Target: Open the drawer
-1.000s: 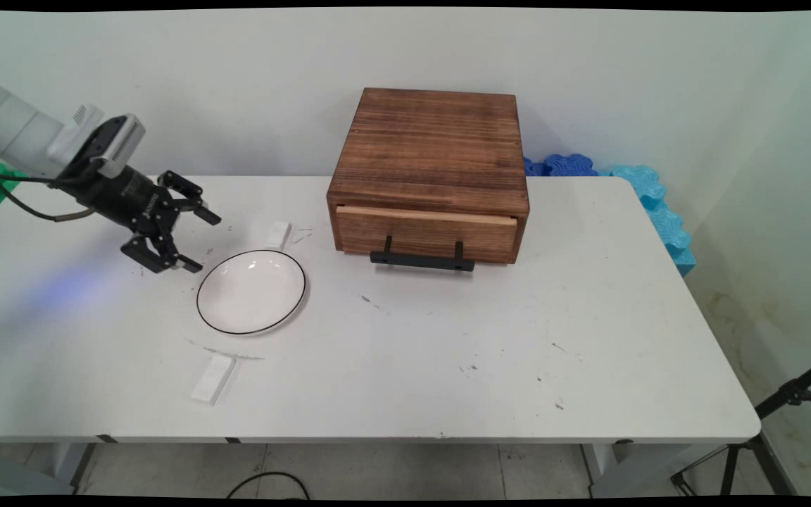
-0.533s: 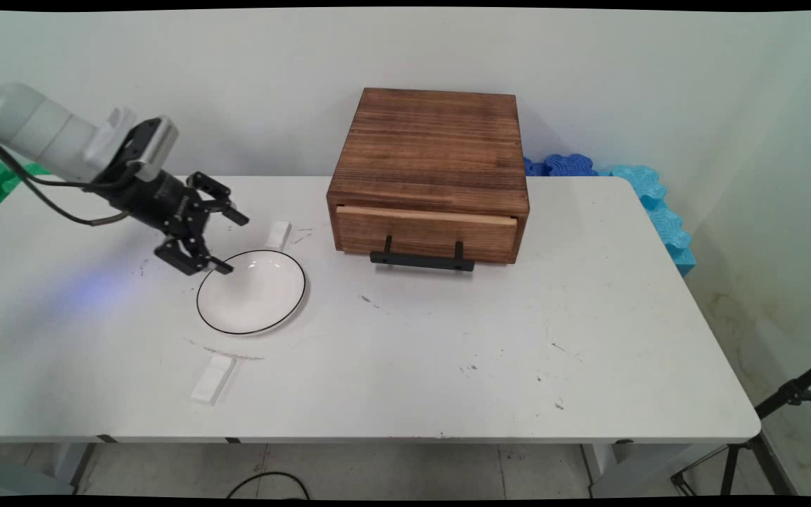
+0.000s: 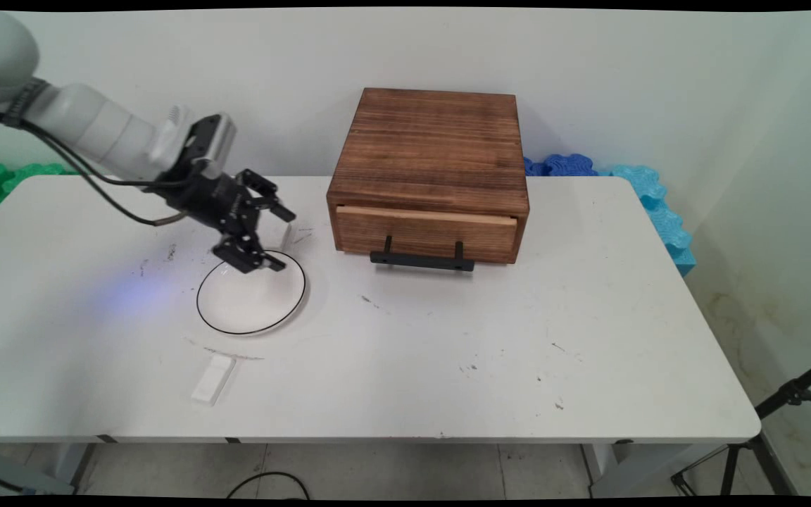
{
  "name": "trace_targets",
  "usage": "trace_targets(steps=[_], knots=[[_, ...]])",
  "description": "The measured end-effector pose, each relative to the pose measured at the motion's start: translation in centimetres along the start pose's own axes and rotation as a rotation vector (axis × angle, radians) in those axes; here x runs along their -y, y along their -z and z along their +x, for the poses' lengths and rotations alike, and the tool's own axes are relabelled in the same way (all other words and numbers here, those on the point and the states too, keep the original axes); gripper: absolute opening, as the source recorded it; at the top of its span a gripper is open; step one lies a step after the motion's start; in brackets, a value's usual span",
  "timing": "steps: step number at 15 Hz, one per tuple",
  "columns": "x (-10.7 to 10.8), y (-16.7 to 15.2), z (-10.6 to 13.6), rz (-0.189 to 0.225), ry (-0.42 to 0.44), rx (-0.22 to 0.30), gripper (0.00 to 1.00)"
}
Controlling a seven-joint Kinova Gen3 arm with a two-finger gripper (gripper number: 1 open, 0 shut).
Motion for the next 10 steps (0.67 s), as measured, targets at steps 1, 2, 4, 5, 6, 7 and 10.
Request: trace_targets(steps=[1,2,4,5,6,7,10], knots=[[0.0,-0.5,0.6,0.004,0.000,-0.001,1.00],[0.0,-1.2,1.4,0.007,-0.001,-0.002,1.00],[0.0,-2.6,2.7,0.013,-0.003,-0.003,1.00],[0.0,-3.3,3.3,0.015,-0.004,-0.004,1.00],[-0.1,-4.1,4.0,0.018,-0.004,-0.005,1.00],[-0.1,-4.9,4.6,0.020,-0.005,-0.006,1.00],[0.0,-7.1,6.2,0.025,-0.009,-0.007,1.00]])
